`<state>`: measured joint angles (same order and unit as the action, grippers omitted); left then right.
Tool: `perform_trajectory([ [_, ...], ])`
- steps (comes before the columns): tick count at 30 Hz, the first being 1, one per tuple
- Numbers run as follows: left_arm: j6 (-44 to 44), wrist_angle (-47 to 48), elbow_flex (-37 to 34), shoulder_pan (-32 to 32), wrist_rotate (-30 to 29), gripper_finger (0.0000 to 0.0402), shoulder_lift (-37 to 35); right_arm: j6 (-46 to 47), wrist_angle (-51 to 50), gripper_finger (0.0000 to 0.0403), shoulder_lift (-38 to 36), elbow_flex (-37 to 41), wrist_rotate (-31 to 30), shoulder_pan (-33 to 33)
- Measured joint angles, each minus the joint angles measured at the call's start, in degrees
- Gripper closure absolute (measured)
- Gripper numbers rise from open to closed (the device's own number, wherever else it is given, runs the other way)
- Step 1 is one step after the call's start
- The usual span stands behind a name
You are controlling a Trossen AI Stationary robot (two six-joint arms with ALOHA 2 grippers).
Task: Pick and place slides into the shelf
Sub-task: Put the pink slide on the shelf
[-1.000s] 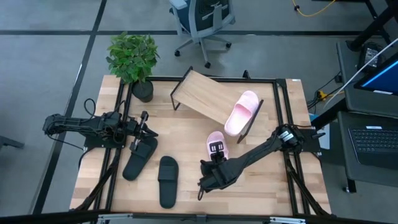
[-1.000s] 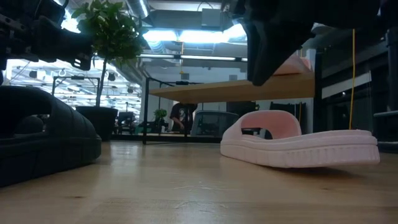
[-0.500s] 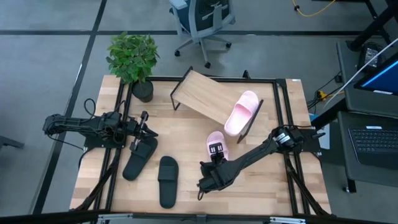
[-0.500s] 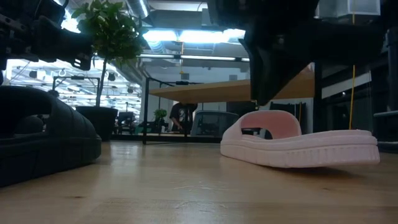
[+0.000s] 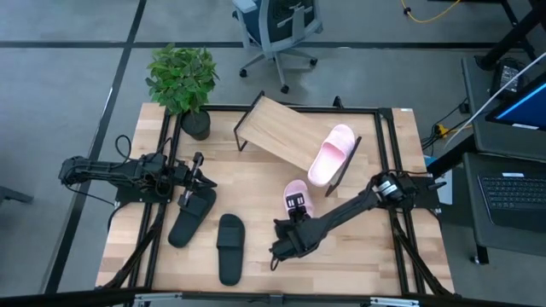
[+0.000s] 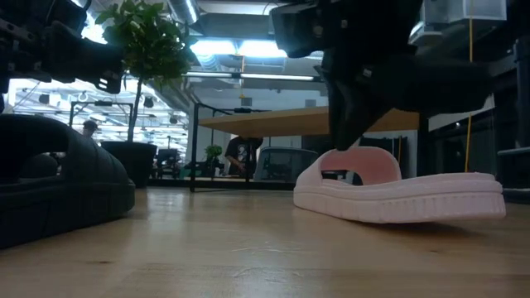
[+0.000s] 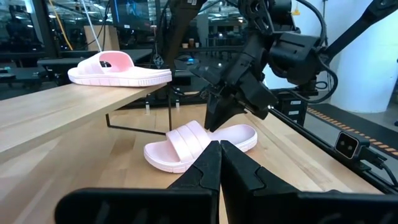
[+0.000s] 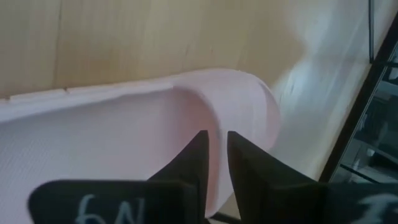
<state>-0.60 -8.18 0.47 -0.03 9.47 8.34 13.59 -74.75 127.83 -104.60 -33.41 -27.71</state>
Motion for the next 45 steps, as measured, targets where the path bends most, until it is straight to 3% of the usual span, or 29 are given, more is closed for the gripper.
perform_trajectory([
  [9,0.0,0.0,0.0,0.0,0.0,0.0401,0.0,-2.3,0.7,0.0343,0.0,0.0,0.1,1.7],
  [14,0.0,0.0,0.0,0.0,0.0,0.0401,0.0,-3.9,0.7,0.0343,0.0,0.0,3.3,1.9],
  [45,0.0,0.0,0.0,0.0,0.0,0.0401,0.0,-7.9,0.8,0.0343,0.0,0.0,3.6,3.2],
])
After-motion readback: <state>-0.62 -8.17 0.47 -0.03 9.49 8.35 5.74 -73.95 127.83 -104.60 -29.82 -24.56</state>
